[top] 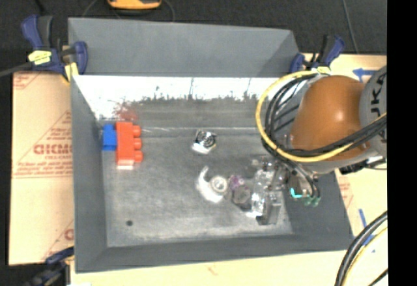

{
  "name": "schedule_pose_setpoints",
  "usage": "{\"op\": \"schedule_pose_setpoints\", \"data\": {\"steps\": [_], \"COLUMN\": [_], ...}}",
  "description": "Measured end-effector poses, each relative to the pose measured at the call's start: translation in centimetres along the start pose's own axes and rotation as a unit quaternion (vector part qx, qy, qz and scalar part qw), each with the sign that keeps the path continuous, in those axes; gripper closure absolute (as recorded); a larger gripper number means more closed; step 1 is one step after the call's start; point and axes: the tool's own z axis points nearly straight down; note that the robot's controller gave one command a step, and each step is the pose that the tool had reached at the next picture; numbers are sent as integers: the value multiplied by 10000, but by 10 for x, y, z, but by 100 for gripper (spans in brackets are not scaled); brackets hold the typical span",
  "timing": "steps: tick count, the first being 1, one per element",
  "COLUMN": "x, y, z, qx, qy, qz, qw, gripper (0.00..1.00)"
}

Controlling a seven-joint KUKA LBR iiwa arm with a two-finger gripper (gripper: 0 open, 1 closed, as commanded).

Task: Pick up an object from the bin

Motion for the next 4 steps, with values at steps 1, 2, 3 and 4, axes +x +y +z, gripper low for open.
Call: {"op": "schedule_pose_setpoints", "data": {"steps": [1, 2, 3, 4], "x": [-25, -26, -18, -41], "y": [-33, -32, -45, -78], "z": [112, 108, -20, -90], "qx": [3, 2, 9, 24], "qy": [-26, -48, -79, -75], "qz": [156, 128, 224, -1703], "qw": [9999, 9999, 9997, 9854], "gripper": [0, 100, 100, 100]}}
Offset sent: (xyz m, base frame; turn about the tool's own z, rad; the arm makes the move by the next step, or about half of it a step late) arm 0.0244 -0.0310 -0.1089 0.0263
